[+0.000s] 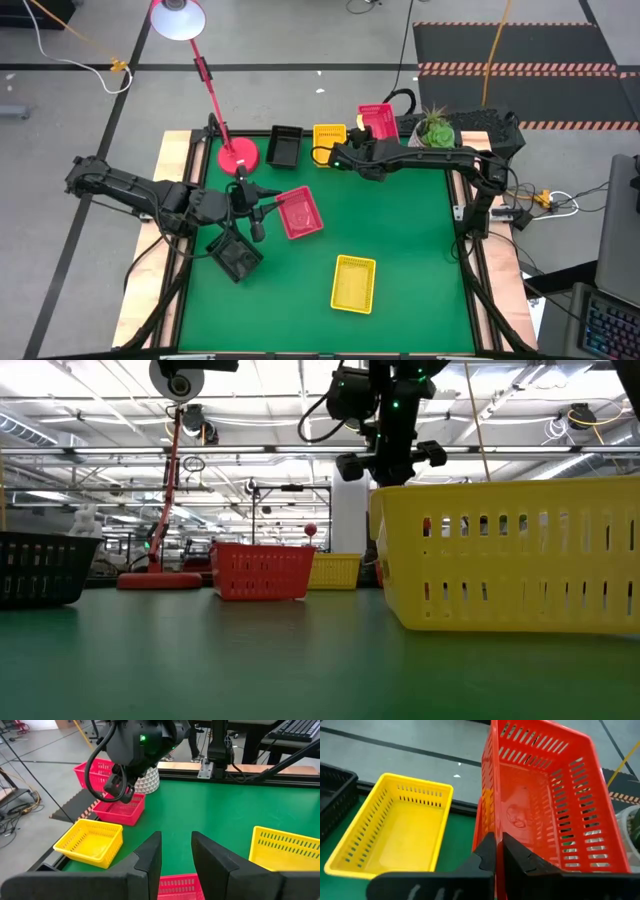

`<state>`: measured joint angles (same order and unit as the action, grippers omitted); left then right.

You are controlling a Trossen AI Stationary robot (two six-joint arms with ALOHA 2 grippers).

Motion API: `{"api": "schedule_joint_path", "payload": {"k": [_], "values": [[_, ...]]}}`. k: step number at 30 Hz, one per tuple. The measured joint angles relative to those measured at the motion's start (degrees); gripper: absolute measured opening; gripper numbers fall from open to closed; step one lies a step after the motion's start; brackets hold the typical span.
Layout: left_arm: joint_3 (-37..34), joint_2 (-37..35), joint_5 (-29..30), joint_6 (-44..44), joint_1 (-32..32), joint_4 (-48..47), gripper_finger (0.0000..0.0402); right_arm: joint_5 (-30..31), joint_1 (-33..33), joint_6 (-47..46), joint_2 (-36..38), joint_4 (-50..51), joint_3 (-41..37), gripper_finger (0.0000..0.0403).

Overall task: Stack baskets by color
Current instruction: Stack the bottom red bin on the top red bin

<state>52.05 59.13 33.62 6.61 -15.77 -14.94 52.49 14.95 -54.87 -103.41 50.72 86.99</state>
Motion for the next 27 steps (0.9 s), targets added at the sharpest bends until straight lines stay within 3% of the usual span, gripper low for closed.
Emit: {"api": "schedule_joint_path", "payload": {"k": [27], "values": [[0.02, 0.00, -0.15, 0.07, 0.00, 0.17, 0.0108, -3.00, 2.37, 2.34, -0.64, -16.16, -12.00, 0.0002]]}}
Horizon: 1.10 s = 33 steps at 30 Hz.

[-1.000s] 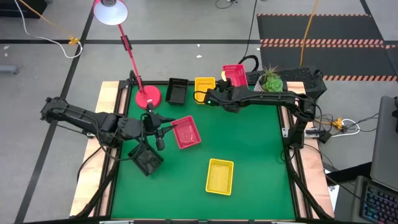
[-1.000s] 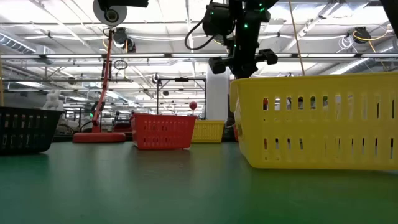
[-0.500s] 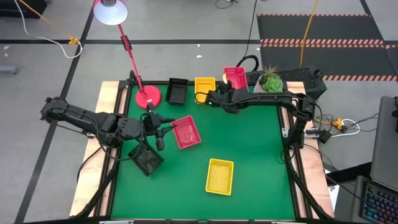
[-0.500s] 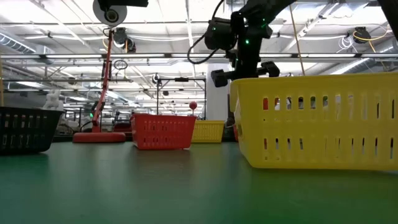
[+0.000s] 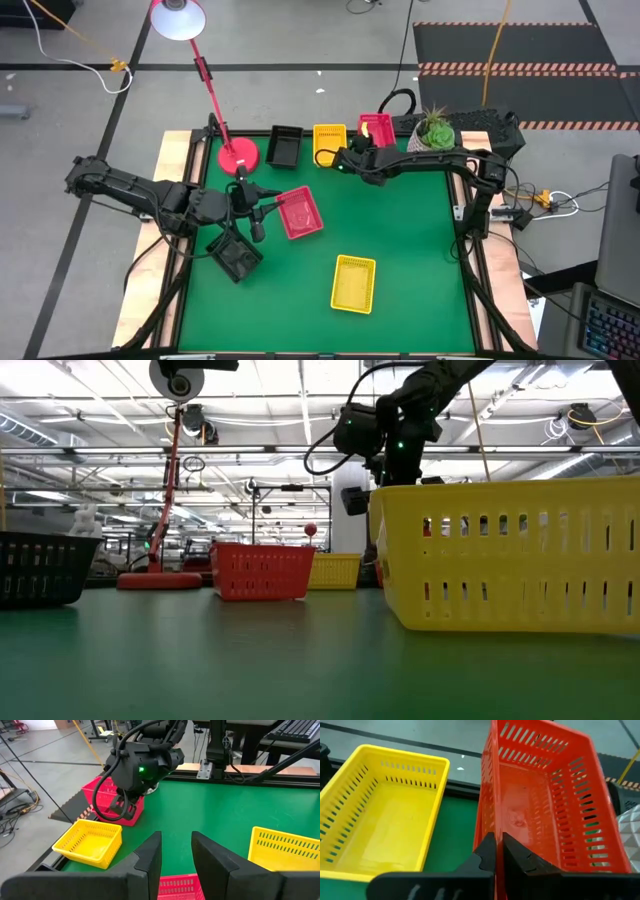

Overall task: Stack baskets by color
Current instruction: Stack the bottom red bin on the top red bin

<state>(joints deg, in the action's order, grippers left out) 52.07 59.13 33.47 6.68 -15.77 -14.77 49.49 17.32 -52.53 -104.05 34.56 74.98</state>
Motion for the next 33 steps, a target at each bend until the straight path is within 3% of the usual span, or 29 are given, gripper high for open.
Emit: {"api": "schedule_joint_path", "payload": {"k": [33], "values": [[0.00, 0.00, 0.00, -0.02, 0.00, 0.01, 0.0108, -3.36, 1.43, -0.81, 0.00, 0.35, -2.10, 0.0004]]}}
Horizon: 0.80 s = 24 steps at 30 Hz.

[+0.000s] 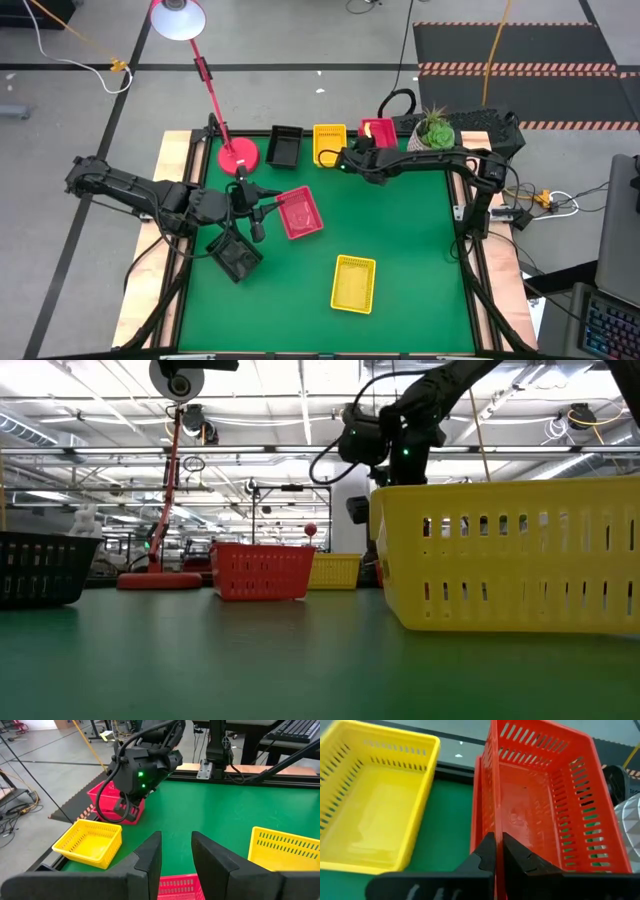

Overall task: Stack baskets by color
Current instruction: Stack the bottom red bin on the top red bin

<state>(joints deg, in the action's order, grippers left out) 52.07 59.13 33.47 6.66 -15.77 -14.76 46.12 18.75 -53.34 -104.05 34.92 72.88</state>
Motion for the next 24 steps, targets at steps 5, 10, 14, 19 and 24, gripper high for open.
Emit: {"api": "schedule_joint_path", "payload": {"k": [5, 10, 14, 19, 24], "values": [[0.00, 0.00, -0.02, -0.01, 0.00, 0.00, 0.0108, -1.42, 0.45, -1.60, 0.00, -1.49, -2.21, 0.0007], [0.00, 0.00, -0.02, -0.02, 0.00, 0.00, 0.0108, -1.36, 0.45, -1.32, 0.00, -3.05, -2.73, 0.0040], [0.00, 0.00, -0.01, -0.02, 0.00, 0.00, 0.0108, -1.35, 0.43, -0.92, 0.00, -3.76, -2.73, 0.0065], [0.00, 0.00, 0.00, -0.02, 0.00, 0.00, 0.0108, -1.28, 0.45, -0.54, 0.00, -4.13, -2.73, 0.0082], [0.00, 0.00, -0.02, -0.02, 0.00, -0.02, 0.0108, -1.63, 0.41, 1.24, 1.16, -6.23, -2.75, 0.0096]]}}
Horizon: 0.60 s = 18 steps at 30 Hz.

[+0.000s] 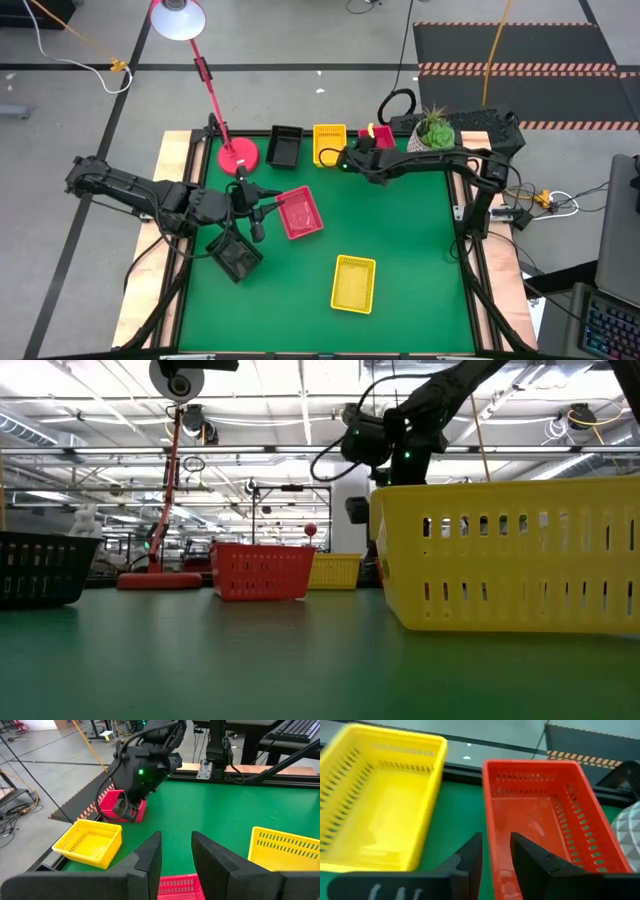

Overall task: Stack baskets by color
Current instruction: Stack the bottom red bin on the top red bin

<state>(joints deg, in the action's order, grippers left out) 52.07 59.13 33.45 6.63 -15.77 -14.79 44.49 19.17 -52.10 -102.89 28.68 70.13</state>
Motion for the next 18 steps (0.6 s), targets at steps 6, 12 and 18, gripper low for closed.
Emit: {"api": "schedule_joint_path", "payload": {"k": [6, 12, 18], "values": [[0.04, -0.02, -0.06, -0.15, -0.05, -0.10, 0.0108, -5.79, -0.80, 6.14, 5.30, -0.22, 0.00, 0.0102], [0.04, -0.02, -0.46, -0.46, -0.04, 0.10, 0.0108, -14.62, -0.35, 6.17, 11.03, 5.52, 0.00, 0.0101], [0.04, -0.02, -0.44, -0.50, 0.00, 2.42, 0.0108, -23.20, 3.06, 9.06, 11.58, 6.34, 0.00, 0.0099]]}}
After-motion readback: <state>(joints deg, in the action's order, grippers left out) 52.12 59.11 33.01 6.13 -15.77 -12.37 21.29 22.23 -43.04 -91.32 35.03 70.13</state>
